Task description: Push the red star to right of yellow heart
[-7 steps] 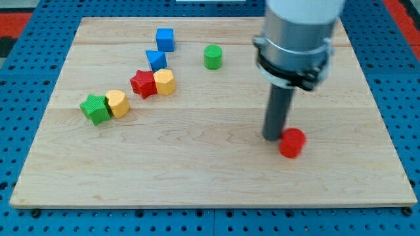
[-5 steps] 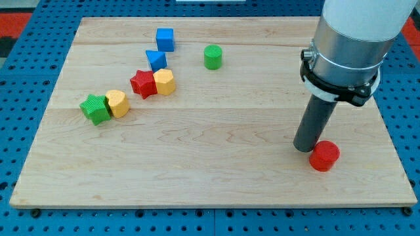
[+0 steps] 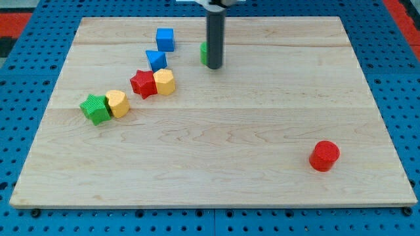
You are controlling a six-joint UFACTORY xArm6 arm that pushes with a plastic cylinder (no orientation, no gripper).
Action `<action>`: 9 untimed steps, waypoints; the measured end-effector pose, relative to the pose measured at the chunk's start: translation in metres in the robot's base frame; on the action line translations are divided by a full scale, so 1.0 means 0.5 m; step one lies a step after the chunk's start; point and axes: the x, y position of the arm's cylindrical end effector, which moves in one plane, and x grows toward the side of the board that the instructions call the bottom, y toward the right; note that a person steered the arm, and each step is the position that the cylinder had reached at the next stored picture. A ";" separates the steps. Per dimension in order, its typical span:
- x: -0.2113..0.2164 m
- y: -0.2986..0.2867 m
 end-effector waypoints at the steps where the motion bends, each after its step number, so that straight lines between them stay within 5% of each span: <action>1: 0.027 -0.085; 5: 0.081 -0.245; 9: 0.276 -0.252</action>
